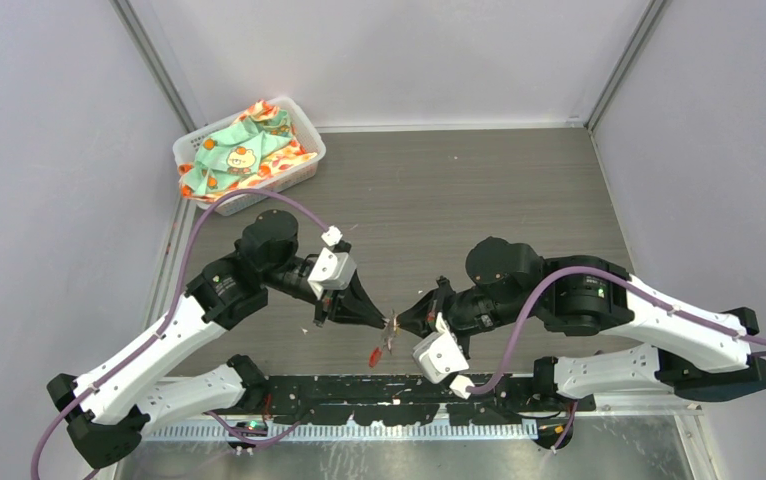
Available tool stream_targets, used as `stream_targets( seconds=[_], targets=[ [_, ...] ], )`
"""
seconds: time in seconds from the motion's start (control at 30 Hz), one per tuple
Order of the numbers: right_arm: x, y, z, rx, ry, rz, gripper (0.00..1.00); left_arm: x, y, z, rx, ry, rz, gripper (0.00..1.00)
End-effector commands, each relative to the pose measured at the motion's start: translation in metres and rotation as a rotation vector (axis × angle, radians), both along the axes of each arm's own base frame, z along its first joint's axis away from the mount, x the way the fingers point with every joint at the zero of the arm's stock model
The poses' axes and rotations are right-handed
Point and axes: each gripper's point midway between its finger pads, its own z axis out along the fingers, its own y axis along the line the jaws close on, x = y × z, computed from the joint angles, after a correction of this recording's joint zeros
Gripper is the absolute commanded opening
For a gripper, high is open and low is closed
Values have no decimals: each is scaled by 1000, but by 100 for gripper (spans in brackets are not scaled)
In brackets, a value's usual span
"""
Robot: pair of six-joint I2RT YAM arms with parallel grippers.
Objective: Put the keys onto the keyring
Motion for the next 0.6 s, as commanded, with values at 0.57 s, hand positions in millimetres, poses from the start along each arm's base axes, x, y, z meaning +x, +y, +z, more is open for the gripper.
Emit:
stream_targets(
  seconds=[0.57],
  targets=[
    [6,24,17,82,-22,-10,1,-8,7,3,-27,-86,-62,0]
  ],
)
